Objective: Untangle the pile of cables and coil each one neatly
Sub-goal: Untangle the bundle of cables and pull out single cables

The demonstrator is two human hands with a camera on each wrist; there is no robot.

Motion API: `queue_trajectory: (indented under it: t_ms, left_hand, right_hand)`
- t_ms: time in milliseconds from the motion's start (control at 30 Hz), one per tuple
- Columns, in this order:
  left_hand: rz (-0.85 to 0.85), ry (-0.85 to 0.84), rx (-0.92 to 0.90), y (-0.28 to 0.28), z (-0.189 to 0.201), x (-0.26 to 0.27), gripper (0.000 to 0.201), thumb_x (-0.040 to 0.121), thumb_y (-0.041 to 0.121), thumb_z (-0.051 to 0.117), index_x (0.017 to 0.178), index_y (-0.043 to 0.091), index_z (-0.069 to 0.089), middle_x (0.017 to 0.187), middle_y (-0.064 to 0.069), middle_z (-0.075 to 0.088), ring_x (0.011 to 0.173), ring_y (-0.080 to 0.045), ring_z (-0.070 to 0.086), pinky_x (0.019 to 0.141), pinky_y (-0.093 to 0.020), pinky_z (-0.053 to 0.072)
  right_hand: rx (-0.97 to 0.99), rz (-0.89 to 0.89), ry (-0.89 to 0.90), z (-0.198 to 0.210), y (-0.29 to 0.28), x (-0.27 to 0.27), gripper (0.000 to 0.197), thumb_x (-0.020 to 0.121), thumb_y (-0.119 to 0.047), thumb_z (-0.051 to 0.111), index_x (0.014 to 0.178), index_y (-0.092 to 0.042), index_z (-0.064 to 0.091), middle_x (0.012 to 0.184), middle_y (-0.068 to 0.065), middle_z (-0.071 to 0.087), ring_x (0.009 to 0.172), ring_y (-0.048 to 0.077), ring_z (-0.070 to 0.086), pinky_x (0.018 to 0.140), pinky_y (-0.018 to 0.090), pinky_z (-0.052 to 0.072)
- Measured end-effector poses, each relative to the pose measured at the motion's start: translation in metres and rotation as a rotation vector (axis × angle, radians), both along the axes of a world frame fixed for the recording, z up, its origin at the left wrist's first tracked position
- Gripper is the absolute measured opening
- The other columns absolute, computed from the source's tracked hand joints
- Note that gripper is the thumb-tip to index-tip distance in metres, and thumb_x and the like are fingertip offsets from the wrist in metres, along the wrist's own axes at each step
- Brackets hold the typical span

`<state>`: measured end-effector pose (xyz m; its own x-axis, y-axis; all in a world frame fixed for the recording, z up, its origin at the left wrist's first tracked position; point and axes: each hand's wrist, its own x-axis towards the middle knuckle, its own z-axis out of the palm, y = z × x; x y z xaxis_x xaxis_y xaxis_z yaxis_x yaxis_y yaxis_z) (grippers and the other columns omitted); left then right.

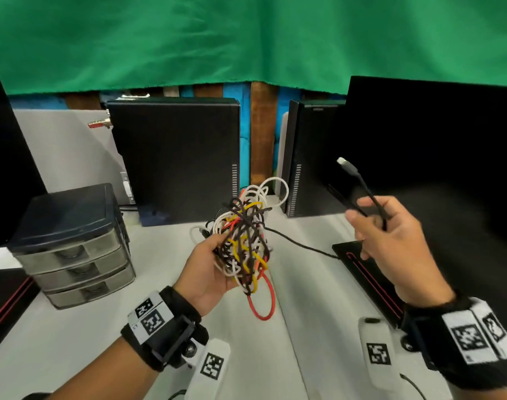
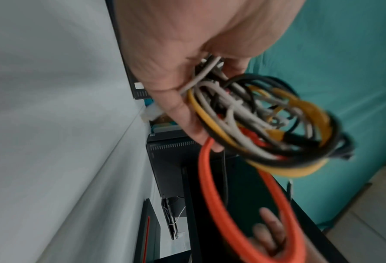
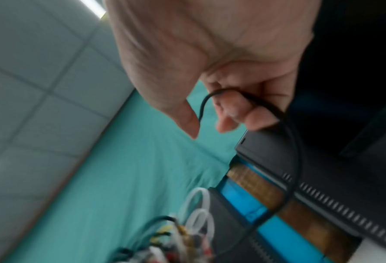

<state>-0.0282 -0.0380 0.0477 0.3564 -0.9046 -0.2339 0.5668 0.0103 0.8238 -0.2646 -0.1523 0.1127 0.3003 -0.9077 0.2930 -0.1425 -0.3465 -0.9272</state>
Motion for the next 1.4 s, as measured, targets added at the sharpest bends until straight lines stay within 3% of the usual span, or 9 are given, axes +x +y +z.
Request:
queue_trajectory:
  t_ms: [133,267,400,567,700,833,1100,1300,1400]
  left_hand:
    - [0.038,0.009,-0.1,0.003,0.004,0.001,0.041,0.08,0.025,0.051,0.107,0.003,0.072,0.096,-0.019,0.065,0.079,-0.033,0.064,0.073,-0.04,0.057]
    - [0.015,0.026,-0.127,0.004,0.006,0.002,0.039,0.075,0.022,0.052,0.1,0.004,0.076,0.099,-0.02,0.066,0.08,-0.032,0.062,0.093,-0.052,0.044]
    - [-0.048,0.088,-0.16,0.007,0.009,-0.004,0.043,0.075,0.022,0.052,0.108,0.0,0.069,0.095,-0.019,0.066,0.076,-0.031,0.062,0.084,-0.045,0.052]
    - [-0.091,0.183,-0.184,0.009,0.008,-0.006,0.057,0.058,0.028,0.072,0.107,0.0,0.067,0.09,-0.019,0.061,0.065,-0.029,0.059,0.062,-0.032,0.05]
    - [-0.116,0.185,-0.218,0.012,0.015,0.001,0.044,0.055,0.036,0.079,0.086,0.005,0.076,0.08,-0.014,0.07,0.051,-0.024,0.062,0.045,-0.025,0.052]
    - [-0.153,0.145,-0.232,0.009,0.013,0.009,0.074,0.03,0.032,0.1,0.094,0.003,0.077,0.084,-0.016,0.072,0.058,-0.025,0.069,0.051,-0.029,0.057]
    - [-0.279,-0.144,-0.13,0.008,0.0,-0.018,0.051,0.08,0.029,0.077,0.119,-0.001,0.069,0.115,-0.027,0.069,0.109,-0.043,0.067,0.097,-0.048,0.054]
    - [-0.061,-0.404,-0.062,0.007,0.011,-0.01,0.041,0.089,0.021,0.072,0.128,0.013,0.062,0.114,-0.012,0.074,0.104,-0.029,0.072,0.093,-0.042,0.054]
    - [0.057,-0.594,-0.051,0.008,0.019,-0.013,0.036,0.089,0.014,0.072,0.122,0.024,0.061,0.11,0.002,0.076,0.102,-0.016,0.073,0.088,-0.034,0.056]
  right_hand:
    - [-0.189,-0.133,0.616,-0.025,-0.005,0.001,0.076,0.087,-0.041,0.073,0.148,-0.028,0.029,0.139,0.001,0.051,0.118,0.018,0.057,0.093,0.036,0.05]
    - [-0.402,-0.068,0.644,-0.033,0.013,0.019,0.089,0.091,-0.043,0.066,0.158,-0.026,0.01,0.161,-0.009,0.022,0.146,0.015,0.026,0.117,0.036,0.027]
    - [-0.154,0.336,0.446,-0.044,0.031,0.038,0.059,0.099,-0.041,0.054,0.142,-0.058,0.017,0.141,-0.043,0.023,0.127,-0.025,0.026,0.111,0.011,0.02]
    - [0.227,0.455,0.134,-0.064,0.051,0.059,0.025,0.101,-0.027,0.055,0.126,-0.024,0.057,0.115,-0.001,0.073,0.111,0.007,0.064,0.102,0.024,0.043]
    - [0.201,0.432,-0.059,-0.058,0.055,0.057,0.015,0.1,-0.012,0.056,0.1,-0.005,0.069,0.075,0.011,0.071,0.071,0.021,0.067,0.079,0.028,0.056]
    - [0.208,0.372,-0.155,-0.051,0.045,0.051,0.013,0.097,-0.008,0.06,0.097,-0.005,0.072,0.072,0.01,0.069,0.061,0.021,0.06,0.065,0.026,0.055]
    - [-0.031,0.446,-0.148,-0.05,0.036,0.043,0.02,0.091,0.017,0.055,0.092,0.006,0.071,0.085,0.016,0.073,0.074,0.028,0.07,0.066,0.028,0.057]
    - [-0.002,0.207,-0.169,-0.032,0.012,0.028,0.017,0.095,-0.002,0.06,0.097,-0.014,0.072,0.094,0.001,0.075,0.091,0.018,0.069,0.088,0.041,0.054]
    - [-0.247,0.103,-0.127,-0.013,0.024,0.019,0.023,0.091,-0.035,0.062,0.08,-0.018,0.073,0.082,-0.001,0.072,0.081,0.012,0.066,0.079,0.024,0.052]
